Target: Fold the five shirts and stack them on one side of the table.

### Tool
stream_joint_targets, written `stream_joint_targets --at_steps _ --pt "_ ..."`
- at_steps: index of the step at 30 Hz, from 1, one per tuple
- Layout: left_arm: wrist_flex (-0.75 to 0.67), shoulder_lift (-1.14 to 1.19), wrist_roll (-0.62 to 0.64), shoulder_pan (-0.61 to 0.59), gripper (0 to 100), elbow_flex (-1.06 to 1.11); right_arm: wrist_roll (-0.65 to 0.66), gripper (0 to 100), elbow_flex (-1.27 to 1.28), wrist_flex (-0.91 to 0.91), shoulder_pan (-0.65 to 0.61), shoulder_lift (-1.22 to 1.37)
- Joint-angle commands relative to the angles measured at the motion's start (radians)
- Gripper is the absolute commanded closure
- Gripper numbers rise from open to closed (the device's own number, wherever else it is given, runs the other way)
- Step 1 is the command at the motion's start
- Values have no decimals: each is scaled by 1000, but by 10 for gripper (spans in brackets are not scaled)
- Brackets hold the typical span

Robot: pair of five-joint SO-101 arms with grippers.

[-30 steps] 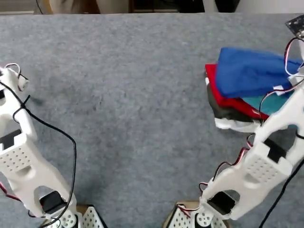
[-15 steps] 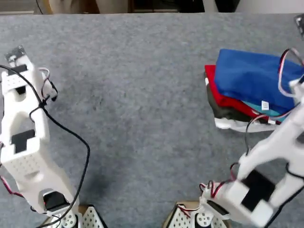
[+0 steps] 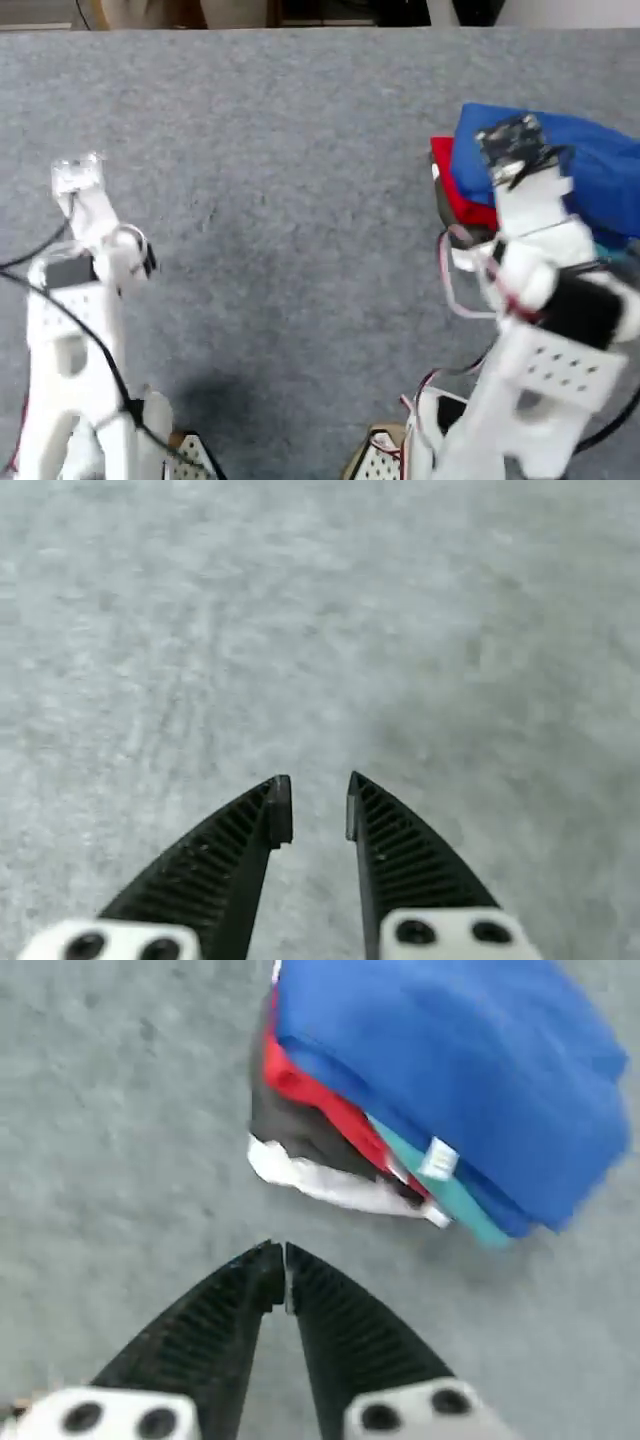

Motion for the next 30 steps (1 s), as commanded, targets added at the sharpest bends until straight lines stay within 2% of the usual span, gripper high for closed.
stream_joint_targets --at_steps 1,5,8,13,16,24,28,30 --pt "-11 -183 -6 71 893 129 -72 995 254 -166 -162 -147" --pt "-12 -309 -5 112 892 307 -132 995 493 -284 -329 -326" --pt "-40 -409 -3 103 892 427 -127 994 648 -293 -389 -455" --pt "-41 -584 3 130 896 585 -213 995 871 -442 -417 -631" --pt "28 -680 2 138 896 597 -221 995 1038 -479 -438 -720" --pt "181 -901 -6 140 896 640 -210 995 1299 -468 -440 -1003" --pt "239 -1006 0 130 896 678 -206 995 1303 -342 -441 -1078" --pt "256 -1043 0 132 896 692 -206 995 1305 -334 -433 -1072"
